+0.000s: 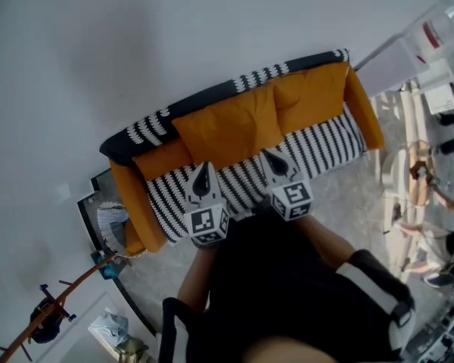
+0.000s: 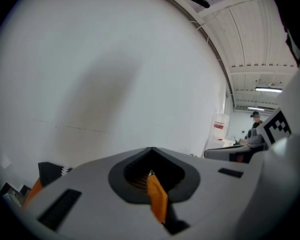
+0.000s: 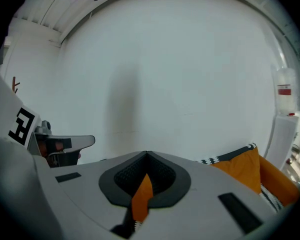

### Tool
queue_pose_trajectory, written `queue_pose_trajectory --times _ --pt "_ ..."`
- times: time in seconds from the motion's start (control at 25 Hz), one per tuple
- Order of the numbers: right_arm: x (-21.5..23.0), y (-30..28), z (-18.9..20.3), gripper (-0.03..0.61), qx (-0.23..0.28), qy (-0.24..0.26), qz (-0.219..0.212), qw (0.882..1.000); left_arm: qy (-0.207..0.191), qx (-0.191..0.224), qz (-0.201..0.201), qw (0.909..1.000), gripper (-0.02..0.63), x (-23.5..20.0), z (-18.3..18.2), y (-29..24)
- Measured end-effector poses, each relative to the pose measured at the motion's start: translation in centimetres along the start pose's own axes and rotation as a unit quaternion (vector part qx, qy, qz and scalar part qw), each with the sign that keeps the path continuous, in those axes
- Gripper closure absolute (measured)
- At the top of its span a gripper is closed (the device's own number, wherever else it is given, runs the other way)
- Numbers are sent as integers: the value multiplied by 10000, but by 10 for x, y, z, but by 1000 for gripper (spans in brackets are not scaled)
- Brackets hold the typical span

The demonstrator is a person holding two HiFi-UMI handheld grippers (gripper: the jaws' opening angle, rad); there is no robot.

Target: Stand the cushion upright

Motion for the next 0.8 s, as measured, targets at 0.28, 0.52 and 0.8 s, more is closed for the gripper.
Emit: queue_pose_trajectory --times 0.28,0.52,0.8 --pt "-4 -1 -7 583 77 106 -79 9999 13 9 -11 10000 615 -2 0 -2" --pt "-5 -2 -8 583 75 140 -85 9998 4 30 -2 10000 615 -2 -1 -2" --pt "-4 -2 -3 583 26 80 -47 10000 11 -2 20 10000 615 0 1 -4"
Point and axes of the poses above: the fingertips, and each gripper's own axes: y backward along the fingers, x to its right, z out of its underside, the point moved 3 cm from there along y, backward along the fingers, and after that the axes turned 3 degrees about -z, right-handed, at the moved point
